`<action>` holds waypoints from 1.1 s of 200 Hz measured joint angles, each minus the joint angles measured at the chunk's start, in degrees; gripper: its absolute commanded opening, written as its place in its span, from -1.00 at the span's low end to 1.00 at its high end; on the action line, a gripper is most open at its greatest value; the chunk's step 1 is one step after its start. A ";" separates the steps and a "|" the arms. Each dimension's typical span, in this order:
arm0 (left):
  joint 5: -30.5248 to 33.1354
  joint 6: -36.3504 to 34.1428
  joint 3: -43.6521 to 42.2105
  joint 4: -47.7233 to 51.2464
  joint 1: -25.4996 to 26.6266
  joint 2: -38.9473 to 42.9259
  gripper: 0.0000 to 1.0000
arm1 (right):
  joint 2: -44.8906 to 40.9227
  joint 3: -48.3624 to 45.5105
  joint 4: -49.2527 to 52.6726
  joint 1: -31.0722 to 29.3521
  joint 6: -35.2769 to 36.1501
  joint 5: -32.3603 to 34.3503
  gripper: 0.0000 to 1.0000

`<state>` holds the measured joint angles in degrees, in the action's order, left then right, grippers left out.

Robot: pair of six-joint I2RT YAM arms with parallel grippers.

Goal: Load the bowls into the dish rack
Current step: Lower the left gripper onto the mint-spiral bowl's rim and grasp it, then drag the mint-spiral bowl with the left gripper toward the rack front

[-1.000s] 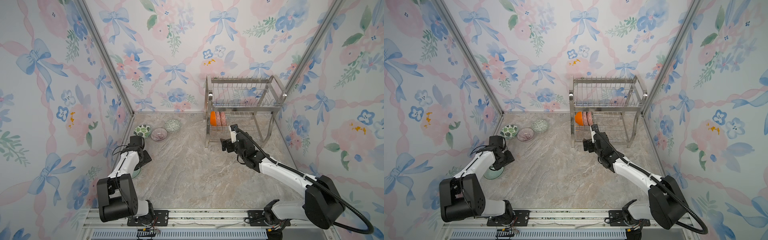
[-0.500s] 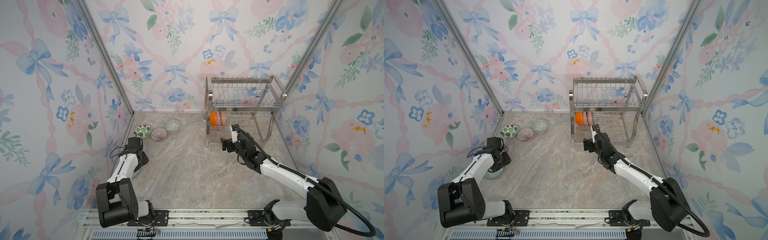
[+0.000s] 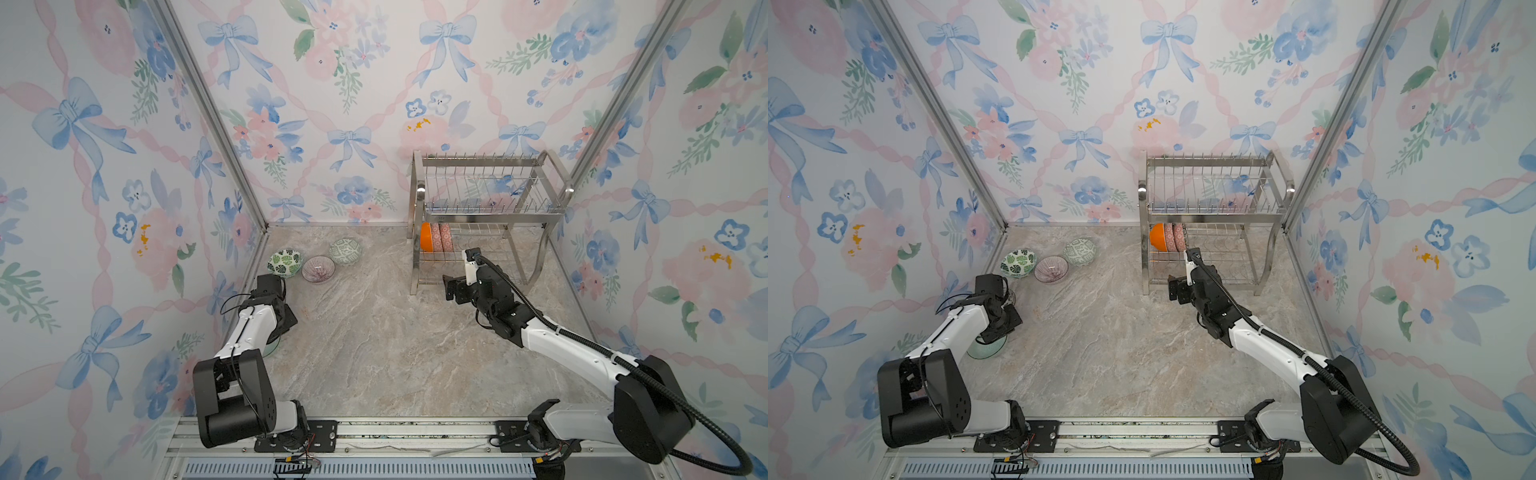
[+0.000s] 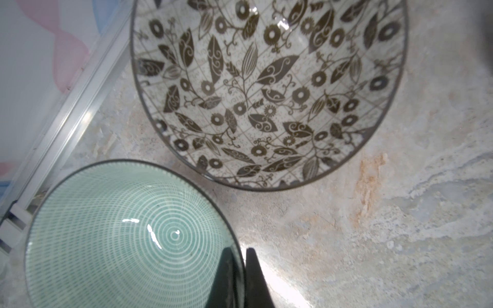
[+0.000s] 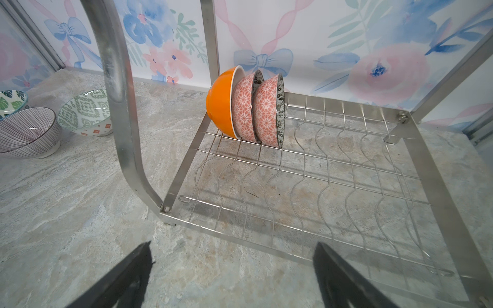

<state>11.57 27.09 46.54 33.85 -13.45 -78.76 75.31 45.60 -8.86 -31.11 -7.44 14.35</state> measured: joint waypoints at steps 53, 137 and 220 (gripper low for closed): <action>0.22 -0.07 0.00 0.17 0.46 0.04 -1.00 | -0.11 -0.55 -0.42 0.46 -0.24 0.04 0.93; 0.92 -0.46 -0.04 0.61 7.82 0.76 -1.00 | -3.76 -1.40 -0.39 1.09 -1.20 0.94 0.93; -6.99 0.26 0.02 3.21 16.31 8.09 -1.00 | -5.70 -2.58 0.42 2.84 -4.26 1.18 0.93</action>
<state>4.58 27.35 46.57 37.06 2.85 -70.67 69.60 43.03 -8.45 -28.27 -11.70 15.53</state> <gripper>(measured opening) 0.059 0.964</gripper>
